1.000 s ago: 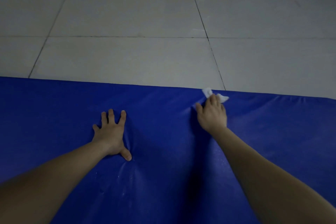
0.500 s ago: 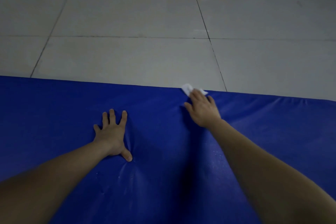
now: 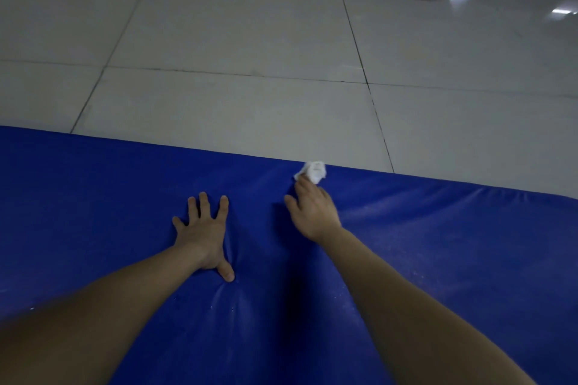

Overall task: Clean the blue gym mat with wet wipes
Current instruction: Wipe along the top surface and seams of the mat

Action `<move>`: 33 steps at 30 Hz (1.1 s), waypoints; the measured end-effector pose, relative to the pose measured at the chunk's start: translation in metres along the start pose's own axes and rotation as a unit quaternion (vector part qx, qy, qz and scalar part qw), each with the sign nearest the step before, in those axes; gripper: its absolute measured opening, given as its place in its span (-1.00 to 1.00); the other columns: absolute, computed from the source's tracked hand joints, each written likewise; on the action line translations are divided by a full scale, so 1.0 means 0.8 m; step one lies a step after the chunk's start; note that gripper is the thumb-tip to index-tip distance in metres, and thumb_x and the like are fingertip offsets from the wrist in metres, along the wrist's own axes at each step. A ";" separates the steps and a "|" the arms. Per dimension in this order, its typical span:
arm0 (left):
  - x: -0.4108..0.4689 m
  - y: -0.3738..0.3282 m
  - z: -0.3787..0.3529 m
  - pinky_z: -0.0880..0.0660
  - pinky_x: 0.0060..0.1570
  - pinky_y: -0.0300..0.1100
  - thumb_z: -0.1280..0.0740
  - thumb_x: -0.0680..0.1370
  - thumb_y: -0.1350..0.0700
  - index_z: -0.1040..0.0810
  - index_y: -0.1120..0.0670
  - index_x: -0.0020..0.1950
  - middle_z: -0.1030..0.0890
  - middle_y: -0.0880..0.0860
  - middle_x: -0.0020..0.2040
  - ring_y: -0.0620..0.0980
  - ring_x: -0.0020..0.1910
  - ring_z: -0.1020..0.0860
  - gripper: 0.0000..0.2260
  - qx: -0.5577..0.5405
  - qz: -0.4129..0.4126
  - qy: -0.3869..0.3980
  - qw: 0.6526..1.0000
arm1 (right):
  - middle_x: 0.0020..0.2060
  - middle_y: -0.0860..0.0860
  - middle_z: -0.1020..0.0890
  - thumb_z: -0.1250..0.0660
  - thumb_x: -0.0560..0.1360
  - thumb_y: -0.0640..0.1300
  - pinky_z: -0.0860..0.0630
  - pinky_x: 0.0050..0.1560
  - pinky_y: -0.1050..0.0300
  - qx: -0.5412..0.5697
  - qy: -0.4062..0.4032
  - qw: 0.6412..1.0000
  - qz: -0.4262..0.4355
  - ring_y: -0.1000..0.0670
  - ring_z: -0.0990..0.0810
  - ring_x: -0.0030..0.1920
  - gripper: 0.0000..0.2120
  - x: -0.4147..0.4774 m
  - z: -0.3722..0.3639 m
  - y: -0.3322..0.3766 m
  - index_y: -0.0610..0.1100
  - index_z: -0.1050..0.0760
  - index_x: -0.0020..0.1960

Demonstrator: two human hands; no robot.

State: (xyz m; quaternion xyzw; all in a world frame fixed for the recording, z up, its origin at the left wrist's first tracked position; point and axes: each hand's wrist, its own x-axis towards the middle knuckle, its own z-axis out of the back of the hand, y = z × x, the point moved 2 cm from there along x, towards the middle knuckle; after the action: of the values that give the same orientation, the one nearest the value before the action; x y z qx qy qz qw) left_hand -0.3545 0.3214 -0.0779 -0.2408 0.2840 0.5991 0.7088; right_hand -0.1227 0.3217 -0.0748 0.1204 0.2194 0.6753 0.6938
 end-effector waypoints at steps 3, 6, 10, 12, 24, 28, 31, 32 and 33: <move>0.001 0.000 0.001 0.04 0.49 0.43 -0.64 0.14 -0.32 0.54 -0.01 0.54 0.50 0.24 0.54 0.33 0.55 0.40 0.51 0.005 -0.002 -0.004 1.000 | 0.15 -0.06 -0.60 -0.17 0.66 -0.04 -0.52 0.04 -0.06 0.060 0.035 0.996 0.048 -0.18 -0.58 0.06 -0.75 -0.005 -0.002 0.035 -0.17 -0.50 0.20; 0.001 -0.001 0.000 0.03 0.49 0.44 -0.65 0.13 -0.31 0.53 0.00 0.55 0.48 0.25 0.54 0.35 0.55 0.39 0.51 0.007 0.000 -0.010 1.000 | 0.22 0.08 -0.58 -0.27 0.61 -0.09 -0.56 -0.02 0.03 0.102 -0.012 0.990 0.097 -0.05 -0.59 0.07 -0.79 -0.025 0.016 0.038 -0.11 -0.59 0.18; 0.000 -0.003 0.002 0.06 0.48 0.46 -0.66 0.12 -0.30 0.53 0.00 0.55 0.49 0.25 0.54 0.34 0.55 0.39 0.52 0.009 0.010 -0.004 1.000 | 0.01 0.04 -0.52 -0.37 0.53 0.03 -0.43 -0.26 0.12 0.012 -0.061 0.998 -0.034 -0.03 -0.56 -0.11 -0.82 -0.052 0.044 -0.025 -0.06 -0.49 0.03; -0.001 -0.004 0.002 0.06 0.48 0.46 -0.66 0.11 -0.30 0.53 0.00 0.55 0.48 0.25 0.54 0.34 0.55 0.39 0.53 0.013 0.018 -0.002 1.000 | 0.10 0.01 -0.50 -0.42 0.44 0.30 -0.45 -0.17 0.08 -0.065 0.068 0.975 -0.200 -0.05 -0.54 -0.04 -0.49 -0.062 0.047 -0.069 -0.05 -0.42 0.14; 0.006 -0.055 0.083 -0.42 -0.23 -0.12 -0.45 0.44 -0.22 -0.48 0.02 -0.09 -0.58 0.03 -0.06 0.03 -0.12 -0.54 -0.65 0.027 -0.083 -0.156 0.984 | 0.28 -0.04 -0.51 -0.48 0.18 0.50 -0.47 0.14 -0.03 -0.092 0.239 0.936 -0.240 -0.09 -0.49 0.26 -0.11 -0.043 0.028 -0.110 -0.07 -0.39 0.26; 0.033 -0.129 0.098 -0.49 -0.14 -0.04 -0.32 0.60 0.00 -0.53 0.11 0.05 -0.55 0.04 -0.01 0.09 -0.06 -0.56 -0.82 -0.149 -0.140 -0.247 0.947 | 0.16 -0.03 -0.50 -0.49 0.19 0.49 -0.51 0.20 -0.06 -0.093 0.253 0.930 -0.248 -0.08 -0.51 0.14 -0.09 -0.037 0.029 -0.112 -0.07 -0.37 0.30; 0.067 -0.156 0.082 -0.51 0.00 0.03 -0.35 0.60 0.02 -0.52 0.14 0.11 -0.50 0.10 0.10 0.12 0.03 -0.53 -0.79 -0.197 -0.125 -0.224 0.946 | -0.11 0.02 -0.49 -0.51 0.20 0.45 -0.53 0.21 -0.09 -0.090 0.271 0.926 -0.246 -0.09 -0.55 0.04 -0.21 -0.034 0.026 -0.114 -0.06 -0.34 0.12; 0.078 -0.159 0.079 -0.50 -0.05 0.01 -0.37 0.59 0.04 -0.52 0.12 0.03 -0.52 0.10 0.09 0.12 0.02 -0.53 -0.84 -0.209 -0.121 -0.231 0.943 | -0.19 0.01 -0.49 -0.52 0.19 0.44 -0.53 0.19 -0.09 -0.089 0.274 0.926 -0.242 -0.10 -0.56 0.00 -0.25 -0.032 0.026 -0.114 -0.06 -0.32 0.03; 0.087 -0.162 0.076 -0.49 -0.11 -0.02 -0.36 0.59 0.08 -0.52 0.10 -0.04 -0.56 0.09 0.06 0.12 -0.01 -0.55 -0.89 -0.224 -0.124 -0.244 0.936 | -0.24 0.00 -0.49 -0.53 0.18 0.44 -0.54 0.17 -0.08 -0.086 0.278 0.926 -0.242 -0.10 -0.56 -0.04 -0.29 -0.031 0.025 -0.114 -0.06 -0.31 -0.06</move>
State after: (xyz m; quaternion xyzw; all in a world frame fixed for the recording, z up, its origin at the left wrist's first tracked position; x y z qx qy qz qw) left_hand -0.2115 0.3909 -0.0820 -0.2732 -0.0709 0.5951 0.7524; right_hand -0.0325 0.2943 -0.0956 -0.1888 0.3673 0.5098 0.7547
